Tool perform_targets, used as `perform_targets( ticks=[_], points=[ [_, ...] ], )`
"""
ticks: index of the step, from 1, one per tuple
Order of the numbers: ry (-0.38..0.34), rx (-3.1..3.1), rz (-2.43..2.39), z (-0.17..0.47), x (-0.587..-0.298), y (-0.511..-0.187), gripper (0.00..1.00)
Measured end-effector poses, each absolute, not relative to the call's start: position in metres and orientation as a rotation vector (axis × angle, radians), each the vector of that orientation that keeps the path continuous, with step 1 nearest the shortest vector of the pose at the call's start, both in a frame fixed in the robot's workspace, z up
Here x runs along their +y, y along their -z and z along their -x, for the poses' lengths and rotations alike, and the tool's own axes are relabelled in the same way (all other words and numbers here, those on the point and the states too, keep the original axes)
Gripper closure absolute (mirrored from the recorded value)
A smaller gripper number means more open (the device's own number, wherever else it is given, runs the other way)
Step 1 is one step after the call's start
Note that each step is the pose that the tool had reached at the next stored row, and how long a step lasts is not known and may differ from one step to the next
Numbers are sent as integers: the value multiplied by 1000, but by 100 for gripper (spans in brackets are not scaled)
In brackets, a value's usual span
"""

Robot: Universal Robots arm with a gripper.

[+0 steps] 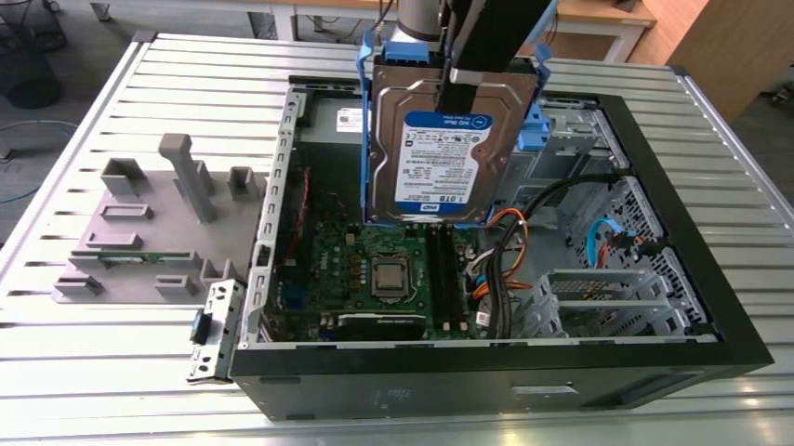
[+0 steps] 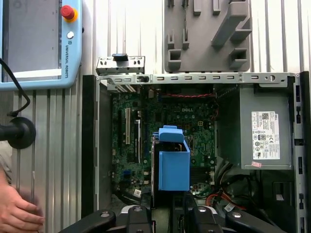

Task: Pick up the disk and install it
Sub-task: 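Pick up the disk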

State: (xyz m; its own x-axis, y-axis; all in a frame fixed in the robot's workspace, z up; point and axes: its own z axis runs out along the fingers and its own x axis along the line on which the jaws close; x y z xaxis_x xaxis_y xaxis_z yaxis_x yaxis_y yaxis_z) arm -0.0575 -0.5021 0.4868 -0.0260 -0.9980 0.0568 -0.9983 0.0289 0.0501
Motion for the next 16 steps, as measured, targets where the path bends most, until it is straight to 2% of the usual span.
perform_targets(
  ticks=[16],
  points=[
    [-6, -2197, -2138, 58, -509, -487, 65]
  ],
)
